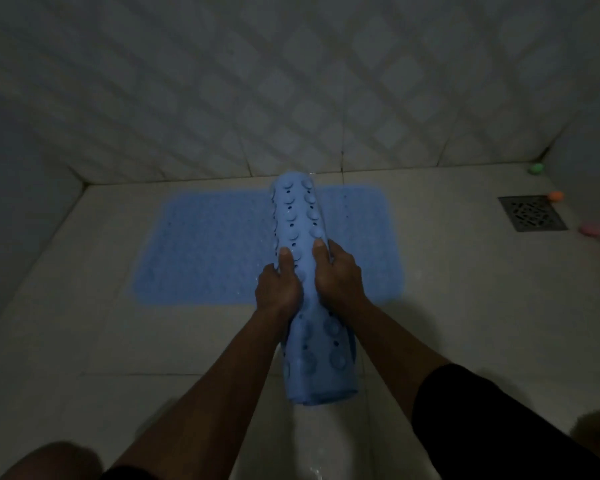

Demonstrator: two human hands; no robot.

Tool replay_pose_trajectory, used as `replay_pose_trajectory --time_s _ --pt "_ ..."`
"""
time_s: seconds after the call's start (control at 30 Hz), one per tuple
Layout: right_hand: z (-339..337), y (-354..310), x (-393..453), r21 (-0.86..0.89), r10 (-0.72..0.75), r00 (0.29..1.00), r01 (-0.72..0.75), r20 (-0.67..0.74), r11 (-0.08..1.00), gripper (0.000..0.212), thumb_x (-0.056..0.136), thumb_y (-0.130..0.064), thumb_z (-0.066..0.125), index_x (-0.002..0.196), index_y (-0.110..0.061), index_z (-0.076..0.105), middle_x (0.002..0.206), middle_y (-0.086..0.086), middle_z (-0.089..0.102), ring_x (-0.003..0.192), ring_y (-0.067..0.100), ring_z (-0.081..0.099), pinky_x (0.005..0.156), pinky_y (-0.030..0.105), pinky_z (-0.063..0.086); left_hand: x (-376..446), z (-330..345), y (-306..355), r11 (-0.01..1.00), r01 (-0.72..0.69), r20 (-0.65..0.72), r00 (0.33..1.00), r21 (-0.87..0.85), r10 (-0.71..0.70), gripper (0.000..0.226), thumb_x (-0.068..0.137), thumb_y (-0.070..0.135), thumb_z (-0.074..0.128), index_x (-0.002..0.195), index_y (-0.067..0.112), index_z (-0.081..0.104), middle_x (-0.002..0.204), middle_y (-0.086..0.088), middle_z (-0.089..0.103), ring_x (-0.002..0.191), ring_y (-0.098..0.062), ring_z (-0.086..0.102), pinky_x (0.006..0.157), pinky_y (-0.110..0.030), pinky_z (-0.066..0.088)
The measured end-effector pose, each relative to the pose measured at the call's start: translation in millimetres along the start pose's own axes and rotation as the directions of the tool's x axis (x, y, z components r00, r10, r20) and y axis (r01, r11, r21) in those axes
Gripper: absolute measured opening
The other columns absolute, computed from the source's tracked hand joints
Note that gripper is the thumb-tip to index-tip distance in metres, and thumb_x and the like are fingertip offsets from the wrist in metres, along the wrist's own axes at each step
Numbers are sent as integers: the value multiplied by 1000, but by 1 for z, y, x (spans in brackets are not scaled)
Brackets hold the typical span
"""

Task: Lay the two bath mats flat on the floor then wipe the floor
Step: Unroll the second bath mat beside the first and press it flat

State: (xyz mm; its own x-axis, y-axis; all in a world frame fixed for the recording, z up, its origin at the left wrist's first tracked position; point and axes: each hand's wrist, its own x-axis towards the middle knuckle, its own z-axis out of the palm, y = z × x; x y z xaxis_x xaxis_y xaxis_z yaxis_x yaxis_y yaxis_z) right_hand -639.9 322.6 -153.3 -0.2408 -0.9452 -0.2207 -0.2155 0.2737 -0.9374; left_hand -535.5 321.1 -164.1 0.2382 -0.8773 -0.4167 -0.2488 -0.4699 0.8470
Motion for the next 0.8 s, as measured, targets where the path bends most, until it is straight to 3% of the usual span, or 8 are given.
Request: replay_pose_trajectory --time_s 0.07,0.13,0.23,0.33,0.47,0.53,0.63,0.8 --pt "6 7 -17 -26 26 999 -27 -39 999 43 104 -43 38 132 -20 60 129 8 63 118 28 58 103 37 45 -13 -5 -8 1000 -23 10 1000 17 23 88 90 78 28 128 7 62 127 -15 65 113 -32 63 102 -49 50" --pt "6 13 -32 -52 41 996 -45 -79 998 41 104 -40 38 133 -18 59 131 7 62 120 27 56 99 28 41 -21 -6 -19 1000 -24 35 999 11 24 73 98 65 32 123 5 64 123 -15 66 110 -32 63 101 -48 50" --pt "-5 24 -54 -103 51 990 -65 -130 993 39 105 -36 38 134 -18 57 126 3 63 111 20 59 90 22 39 -37 3 -35 1000 -17 108 994 18 15 71 98 66 30 126 8 62 123 -13 64 108 -30 62 96 -41 51" --pt "-24 42 -71 -142 65 983 -90 -172 986 37 106 -35 35 125 -18 60 108 -4 62 98 13 57 81 21 38 -56 23 -49 997 -24 182 983 71 10 73 97 68 26 123 11 64 120 -13 65 104 -30 62 93 -39 51" --pt "-53 74 -88 -188 101 971 -143 -217 972 35 105 -38 34 118 -19 60 98 -6 58 91 13 57 81 25 41 -81 53 -70 995 -6 234 972 103 -18 75 94 73 29 119 13 66 114 -11 68 99 -28 65 87 -37 54" --pt "-64 96 -93 -193 109 971 -151 -213 969 40 104 -44 34 124 -19 59 106 -4 64 98 17 62 90 33 49 -92 67 -83 997 -1 262 965 75 -19 69 93 73 34 117 17 67 109 -6 69 94 -23 67 85 -36 56" --pt "-78 132 -106 -194 127 964 -174 -233 966 51 102 -51 33 139 -21 51 131 5 63 115 24 61 102 43 47 -107 91 -108 997 11 261 965 71 -30 65 92 73 41 113 19 69 105 -2 71 90 -18 68 84 -37 58" --pt "-96 175 -127 -168 133 967 -171 -215 971 46 104 -44 33 140 -19 50 134 4 61 116 20 59 99 33 46 -132 116 -140 997 29 220 975 74 -44 54 97 63 45 113 17 67 99 1 67 87 -17 64 81 -31 54"
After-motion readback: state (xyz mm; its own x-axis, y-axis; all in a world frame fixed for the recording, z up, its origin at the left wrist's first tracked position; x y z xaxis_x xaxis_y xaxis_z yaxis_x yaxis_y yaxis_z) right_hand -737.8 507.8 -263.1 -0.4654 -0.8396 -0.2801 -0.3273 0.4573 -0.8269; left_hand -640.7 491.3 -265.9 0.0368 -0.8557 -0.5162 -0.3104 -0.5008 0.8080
